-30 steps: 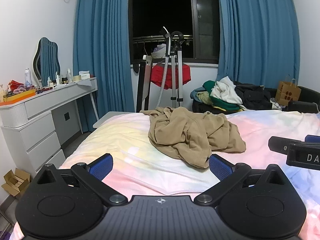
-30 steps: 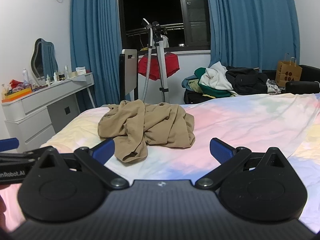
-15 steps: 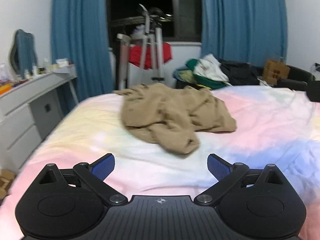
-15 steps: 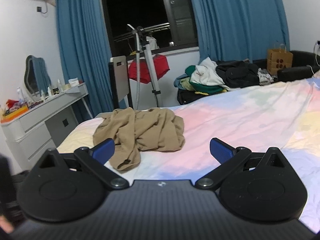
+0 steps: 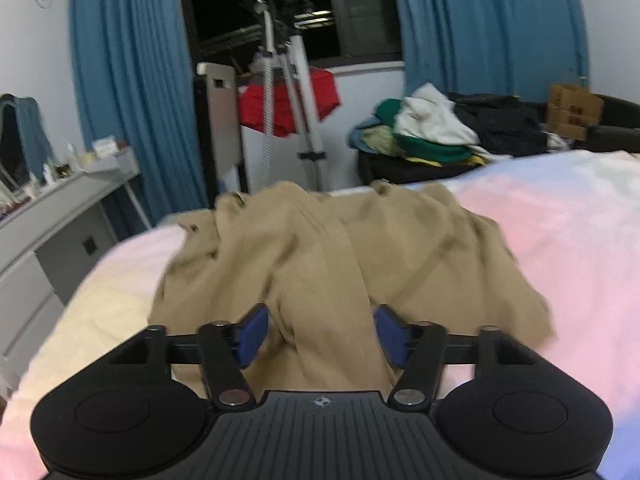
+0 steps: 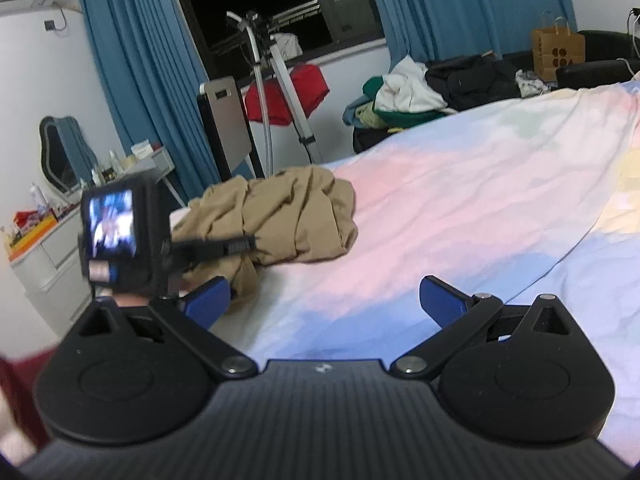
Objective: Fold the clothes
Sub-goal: 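Grasp the tan T-shirt edge with the left gripper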
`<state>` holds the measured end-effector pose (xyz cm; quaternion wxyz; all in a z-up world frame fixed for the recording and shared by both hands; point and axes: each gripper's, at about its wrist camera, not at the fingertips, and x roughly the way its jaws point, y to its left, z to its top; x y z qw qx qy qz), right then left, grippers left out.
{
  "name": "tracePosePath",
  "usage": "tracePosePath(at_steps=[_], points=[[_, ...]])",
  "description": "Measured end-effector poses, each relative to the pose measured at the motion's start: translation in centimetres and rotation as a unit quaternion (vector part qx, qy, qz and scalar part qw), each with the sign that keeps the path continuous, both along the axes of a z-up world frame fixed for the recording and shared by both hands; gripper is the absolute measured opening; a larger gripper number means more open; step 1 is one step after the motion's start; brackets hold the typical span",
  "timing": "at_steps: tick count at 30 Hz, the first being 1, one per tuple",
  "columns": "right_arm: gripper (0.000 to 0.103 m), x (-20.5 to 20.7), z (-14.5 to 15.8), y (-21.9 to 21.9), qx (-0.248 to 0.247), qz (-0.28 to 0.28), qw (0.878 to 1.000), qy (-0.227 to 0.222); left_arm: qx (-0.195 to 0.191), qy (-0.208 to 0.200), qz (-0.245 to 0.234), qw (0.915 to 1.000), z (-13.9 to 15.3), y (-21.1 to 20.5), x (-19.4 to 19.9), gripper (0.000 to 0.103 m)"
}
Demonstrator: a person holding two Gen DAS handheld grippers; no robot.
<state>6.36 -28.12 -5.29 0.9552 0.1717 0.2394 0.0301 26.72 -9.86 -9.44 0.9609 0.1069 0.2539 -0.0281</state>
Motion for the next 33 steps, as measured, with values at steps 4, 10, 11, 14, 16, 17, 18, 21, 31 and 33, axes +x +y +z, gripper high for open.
tracePosePath(at_steps=[4, 10, 11, 14, 16, 17, 18, 21, 31, 33], points=[[0.103, 1.0, -0.9, -0.1, 0.005, 0.009, 1.0, 0.007, -0.021, -0.005, -0.013, 0.9997, 0.6, 0.4, 0.5, 0.007], [0.103, 1.1, -1.0, -0.4, 0.016, 0.009, 1.0, -0.006, -0.05, -0.059, -0.059, 0.9952, 4.5, 2.6, -5.2, 0.003], [0.103, 0.9, -0.8, -0.4, 0.017, 0.009, 1.0, -0.015, -0.057, -0.068, -0.068, 0.9937, 5.4, 3.2, -6.6, 0.003], [0.103, 0.1, 0.0, -0.1, 0.014, 0.01, 0.999, -0.037, -0.074, -0.089, -0.096, 0.9886, 8.1, 5.3, -11.4, 0.003], [0.103, -0.3, 0.6, 0.2, 0.008, 0.011, 0.999, -0.046, -0.089, -0.098, -0.115, 0.9845, 9.8, 7.1, -14.6, 0.001], [0.103, -0.7, 0.9, 0.4, 0.002, 0.01, 0.999, -0.051, -0.098, -0.101, -0.123, 0.9823, 10.6, 8.0, -16.3, 0.001], [0.103, -1.1, 1.2, 0.6, -0.003, 0.009, 0.998, -0.056, -0.109, -0.103, -0.128, 0.9805, 11.2, 9.2, -18.0, 0.001], [0.103, -1.9, 2.1, 1.2, -0.014, 0.008, 0.998, -0.067, -0.137, -0.097, -0.125, 0.9778, 12.1, 12.6, -21.6, 0.001], [0.103, -2.4, 2.4, 4.0, -0.058, 0.017, 0.996, -0.063, -0.193, -0.007, 0.04, 0.9803, 8.9, 21.7, -21.3, 0.002], [0.096, -1.8, 2.3, 4.7, -0.082, 0.026, 0.994, -0.06, -0.218, 0.005, 0.051, 0.9746, 8.8, 22.5, -20.8, 0.002]])
